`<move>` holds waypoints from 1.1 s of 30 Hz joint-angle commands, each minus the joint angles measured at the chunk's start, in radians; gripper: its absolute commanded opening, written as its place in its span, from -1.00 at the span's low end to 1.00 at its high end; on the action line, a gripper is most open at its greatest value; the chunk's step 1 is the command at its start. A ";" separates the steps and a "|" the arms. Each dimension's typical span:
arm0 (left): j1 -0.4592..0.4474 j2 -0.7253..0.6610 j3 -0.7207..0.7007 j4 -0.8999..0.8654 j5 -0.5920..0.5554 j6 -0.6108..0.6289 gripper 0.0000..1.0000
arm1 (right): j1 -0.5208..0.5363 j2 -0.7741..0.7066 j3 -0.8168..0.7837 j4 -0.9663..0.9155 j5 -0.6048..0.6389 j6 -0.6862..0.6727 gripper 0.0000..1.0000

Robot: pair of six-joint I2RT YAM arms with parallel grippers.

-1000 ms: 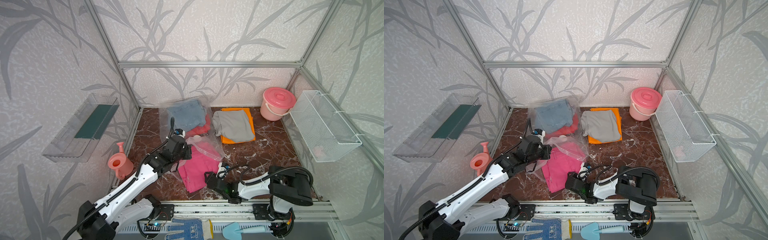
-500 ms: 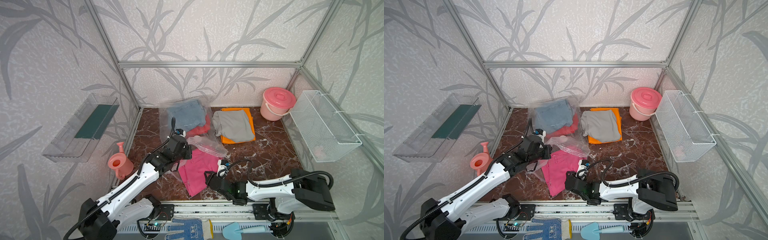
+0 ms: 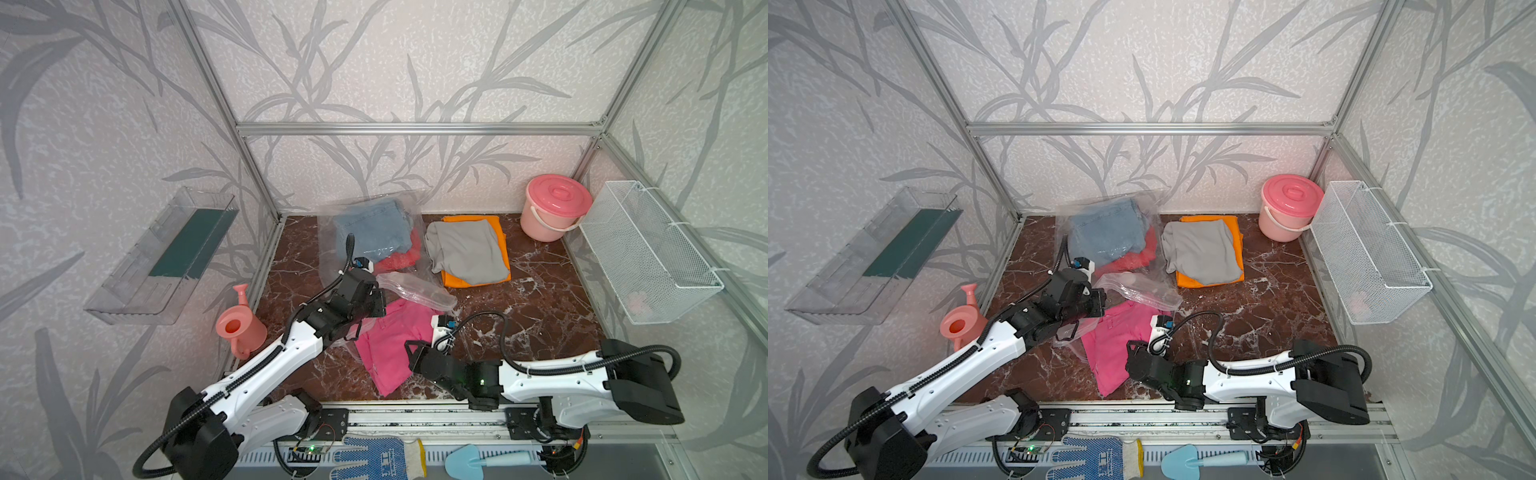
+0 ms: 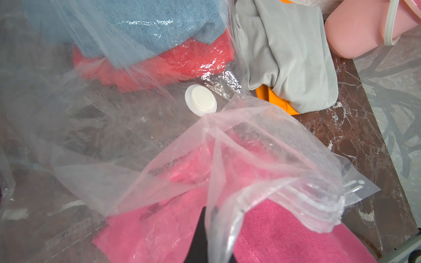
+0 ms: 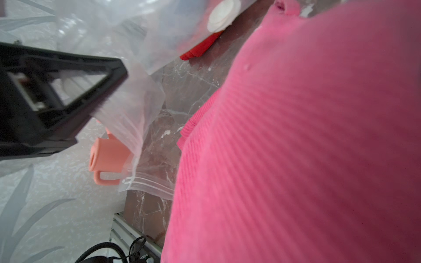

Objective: Take the trousers out of the vacuum bag
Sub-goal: Take out the trousers from the vacuum bag.

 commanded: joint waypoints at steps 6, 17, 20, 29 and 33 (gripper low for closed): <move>0.001 0.014 0.006 0.023 -0.026 0.001 -1.00 | 0.038 -0.075 0.078 0.012 0.080 -0.129 -1.00; 0.001 0.042 0.012 0.039 -0.046 0.006 -1.00 | 0.076 -0.168 0.175 -0.024 0.102 -0.293 -1.00; 0.001 0.049 0.012 0.046 -0.060 0.006 -1.00 | 0.085 -0.184 0.210 -0.042 0.105 -0.330 -1.00; 0.005 0.098 0.002 0.074 -0.087 0.014 -1.00 | 0.115 -0.257 0.291 -0.077 0.106 -0.445 -1.00; 0.004 0.119 0.005 0.085 -0.097 0.005 -1.00 | 0.127 -0.277 0.312 -0.074 0.106 -0.477 -1.00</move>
